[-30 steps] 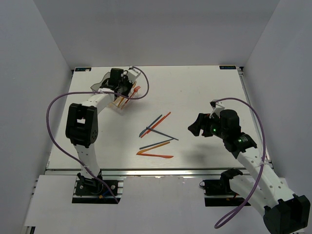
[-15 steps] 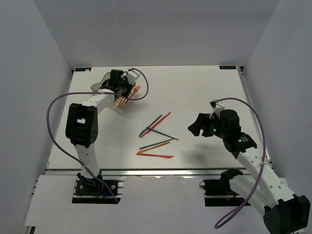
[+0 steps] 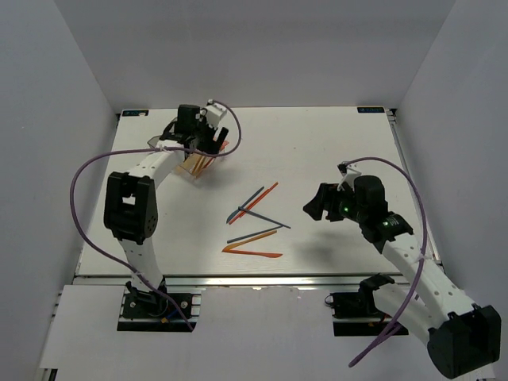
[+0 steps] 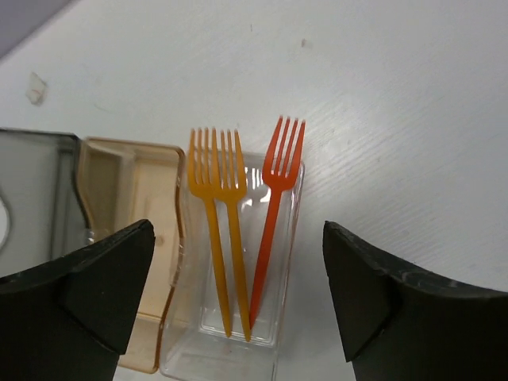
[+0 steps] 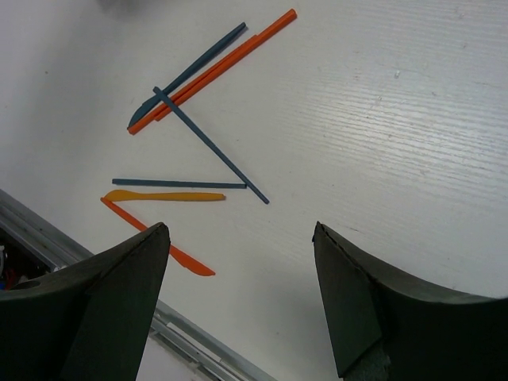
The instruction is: Sort the eating utensils into containers
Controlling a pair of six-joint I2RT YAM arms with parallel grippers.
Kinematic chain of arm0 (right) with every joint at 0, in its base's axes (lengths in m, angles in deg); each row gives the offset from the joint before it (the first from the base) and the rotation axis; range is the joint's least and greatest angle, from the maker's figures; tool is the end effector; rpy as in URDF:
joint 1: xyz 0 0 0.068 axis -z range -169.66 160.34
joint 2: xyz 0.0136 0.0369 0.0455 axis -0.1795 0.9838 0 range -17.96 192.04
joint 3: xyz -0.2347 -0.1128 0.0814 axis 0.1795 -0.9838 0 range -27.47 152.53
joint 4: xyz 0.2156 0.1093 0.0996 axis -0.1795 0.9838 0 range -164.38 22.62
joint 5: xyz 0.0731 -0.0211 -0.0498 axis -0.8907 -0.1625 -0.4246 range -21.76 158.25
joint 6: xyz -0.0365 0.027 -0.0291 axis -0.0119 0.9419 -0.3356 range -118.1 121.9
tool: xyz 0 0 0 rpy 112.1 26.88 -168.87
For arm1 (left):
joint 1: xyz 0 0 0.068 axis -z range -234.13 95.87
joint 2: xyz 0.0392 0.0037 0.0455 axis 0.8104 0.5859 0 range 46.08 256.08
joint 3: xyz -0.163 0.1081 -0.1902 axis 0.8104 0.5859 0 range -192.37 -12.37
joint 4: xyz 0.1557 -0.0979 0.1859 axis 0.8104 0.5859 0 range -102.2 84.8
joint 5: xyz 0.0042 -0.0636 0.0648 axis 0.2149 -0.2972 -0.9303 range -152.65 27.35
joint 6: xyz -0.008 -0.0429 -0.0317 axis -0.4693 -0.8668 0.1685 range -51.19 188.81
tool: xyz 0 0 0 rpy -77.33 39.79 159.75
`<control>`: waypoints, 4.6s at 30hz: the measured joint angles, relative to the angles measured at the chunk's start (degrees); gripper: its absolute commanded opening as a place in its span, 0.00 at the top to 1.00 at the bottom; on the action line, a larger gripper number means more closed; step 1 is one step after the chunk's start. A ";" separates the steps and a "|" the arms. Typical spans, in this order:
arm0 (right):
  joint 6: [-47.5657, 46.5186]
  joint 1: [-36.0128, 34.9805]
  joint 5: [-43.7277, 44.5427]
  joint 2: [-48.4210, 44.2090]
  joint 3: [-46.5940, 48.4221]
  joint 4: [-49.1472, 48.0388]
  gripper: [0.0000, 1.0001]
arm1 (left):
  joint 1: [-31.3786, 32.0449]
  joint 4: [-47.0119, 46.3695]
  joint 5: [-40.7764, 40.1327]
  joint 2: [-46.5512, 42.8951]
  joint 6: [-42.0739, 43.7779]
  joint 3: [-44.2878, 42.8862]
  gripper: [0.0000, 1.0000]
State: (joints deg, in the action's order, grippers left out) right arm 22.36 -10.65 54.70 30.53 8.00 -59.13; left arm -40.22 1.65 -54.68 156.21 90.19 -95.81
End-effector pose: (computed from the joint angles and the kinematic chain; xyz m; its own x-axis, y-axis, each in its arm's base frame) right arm 0.1771 0.0769 0.2630 -0.6035 0.1326 -0.7863 -0.3520 0.8405 0.4119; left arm 0.4256 -0.1104 0.2339 -0.4634 0.4867 -0.7405 0.5470 0.8146 0.1931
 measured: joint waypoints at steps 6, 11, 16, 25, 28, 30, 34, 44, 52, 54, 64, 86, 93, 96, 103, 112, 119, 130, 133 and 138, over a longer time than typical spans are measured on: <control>-1.70 -7.39 1.22 13.75 2.36 -2.84 0.20 | 3.39 6.03 -5.60 -7.76 -8.00 -9.70 0.02; -9.77 -21.53 6.58 30.77 13.64 -3.37 0.38 | 5.60 9.16 -16.96 -21.90 -23.08 -9.73 0.02; -18.21 -26.67 9.11 41.48 20.90 -4.02 0.40 | 4.70 10.29 -28.37 -45.55 -33.55 10.73 0.02; -26.36 -28.57 12.44 55.04 29.14 -1.25 0.54 | 4.59 11.43 -33.09 -65.07 -36.96 38.10 0.02; -27.85 -29.38 13.62 58.27 31.15 -1.03 0.61 | 4.59 12.00 -31.39 -65.88 -36.96 41.29 0.02; -28.79 -29.70 13.86 59.21 32.22 -0.98 0.68 | 4.59 11.93 -29.86 -66.12 -36.94 41.94 0.02; -30.14 -30.12 14.12 60.33 33.51 -0.85 0.85 | 4.59 11.13 -27.12 -66.71 -36.94 41.99 0.02; -31.45 -30.18 15.17 60.26 34.14 0.52 1.00 | 4.59 10.67 -21.14 -66.27 -37.00 42.05 0.02; -22.47 -29.70 15.69 47.76 33.99 0.50 1.00 | 4.59 -2.43 -1.84 -66.99 -46.38 46.21 0.02; -16.15 -28.35 11.74 41.75 32.83 -3.06 1.00 | 4.63 -12.11 4.79 -67.49 -52.33 50.60 0.02; 7.80 -23.89 -9.11 28.59 21.62 -18.62 1.00 | 8.00 -40.65 19.19 -62.51 -67.19 55.41 0.07; 14.05 -26.36 -14.14 27.26 20.90 -24.85 1.00 | 11.34 -42.62 19.76 -56.61 -68.11 52.83 0.83; 13.81 -26.51 -11.96 27.21 20.85 -26.16 1.00 | 11.50 -40.52 20.35 -54.29 -67.38 49.35 1.00; 13.66 -26.56 -9.68 26.14 20.22 -26.12 0.16 | 11.74 -35.98 19.45 -54.31 -64.54 46.93 1.00; 12.41 -24.26 4.20 16.06 16.15 -20.35 0.11 | 12.02 -16.06 -0.66 -49.66 -45.13 30.71 1.00; 9.18 -22.14 13.20 1.95 7.98 -13.49 0.11 | 4.02 -17.07 -14.95 -22.93 -9.92 9.35 1.00; 8.59 -22.14 9.60 -4.07 4.61 -9.35 0.11 | -4.55 -20.28 -8.20 -3.28 1.92 -3.21 1.00; 7.17 -22.14 8.96 -5.18 2.99 -7.78 0.11 | -6.25 -25.75 -1.88 6.08 5.14 -3.34 1.00; 7.17 -22.14 9.09 -4.33 2.99 -7.78 0.11 | -6.23 -27.19 -1.05 6.12 5.62 -2.51 0.98; 7.19 -22.14 9.55 -3.87 2.99 -7.80 0.11 | -6.23 -29.66 -1.07 6.40 6.88 0.52 0.97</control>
State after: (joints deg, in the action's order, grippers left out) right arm 29.56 -32.79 64.26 26.66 10.99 -66.94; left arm -46.45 -28.01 -55.75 162.61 97.08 -95.29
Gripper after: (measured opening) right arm 0.894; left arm 0.104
